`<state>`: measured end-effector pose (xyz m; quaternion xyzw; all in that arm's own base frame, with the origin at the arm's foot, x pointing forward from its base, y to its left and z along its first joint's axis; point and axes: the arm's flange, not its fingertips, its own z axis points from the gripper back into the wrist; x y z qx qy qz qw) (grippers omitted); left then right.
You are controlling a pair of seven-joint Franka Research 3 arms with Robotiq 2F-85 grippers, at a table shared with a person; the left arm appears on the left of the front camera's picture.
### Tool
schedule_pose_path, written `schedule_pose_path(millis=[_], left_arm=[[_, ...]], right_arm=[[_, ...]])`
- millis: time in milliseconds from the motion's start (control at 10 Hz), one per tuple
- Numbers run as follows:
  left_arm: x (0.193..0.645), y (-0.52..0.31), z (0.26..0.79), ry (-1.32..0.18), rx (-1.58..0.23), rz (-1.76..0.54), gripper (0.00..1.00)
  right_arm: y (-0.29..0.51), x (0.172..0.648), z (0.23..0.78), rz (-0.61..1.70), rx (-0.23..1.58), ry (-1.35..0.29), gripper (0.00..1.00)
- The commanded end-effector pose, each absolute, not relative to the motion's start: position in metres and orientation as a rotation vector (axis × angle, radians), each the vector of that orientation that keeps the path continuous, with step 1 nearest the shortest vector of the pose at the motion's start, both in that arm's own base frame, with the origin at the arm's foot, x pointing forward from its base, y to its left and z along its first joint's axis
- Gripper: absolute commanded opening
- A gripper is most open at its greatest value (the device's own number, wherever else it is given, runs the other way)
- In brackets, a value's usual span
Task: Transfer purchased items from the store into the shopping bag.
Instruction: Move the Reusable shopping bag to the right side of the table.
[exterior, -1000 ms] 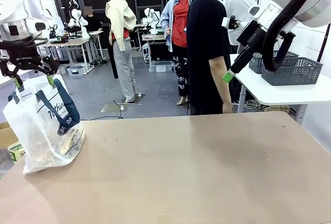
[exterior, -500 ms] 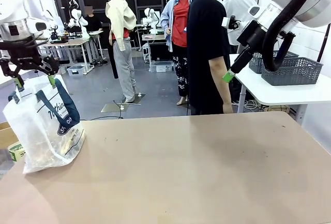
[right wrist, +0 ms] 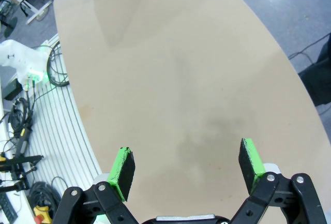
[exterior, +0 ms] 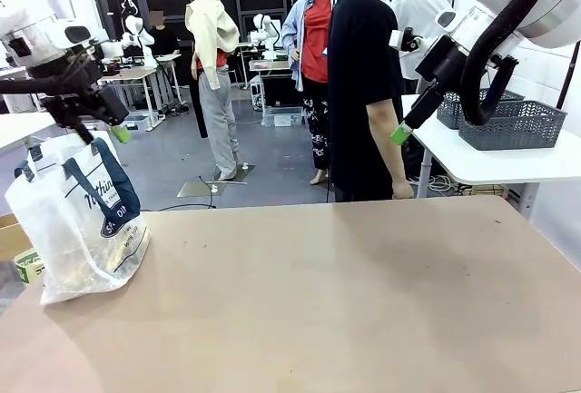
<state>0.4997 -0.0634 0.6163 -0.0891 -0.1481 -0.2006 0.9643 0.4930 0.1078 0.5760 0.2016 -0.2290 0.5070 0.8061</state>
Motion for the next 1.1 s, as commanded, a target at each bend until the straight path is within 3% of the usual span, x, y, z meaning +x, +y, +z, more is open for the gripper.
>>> schedule_pose_path(millis=[0,400,1000], left_arm=[[0.495,-0.0494,0.6059,-0.418,-0.364,-0.592,1.0],[0.4914,-0.0446,0.5994,-0.5,-0.42,-0.758,1.0],[0.4962,-0.0476,0.601,-0.492,-0.39,-0.735,1.0]], right_arm=[[0.1087,0.4935,0.5757,1.069,0.433,-0.497,1.0],[0.1087,0.4935,0.5757,1.069,0.433,-0.497,1.0],[0.1087,0.4935,0.5757,1.069,0.433,-0.497,1.0]])
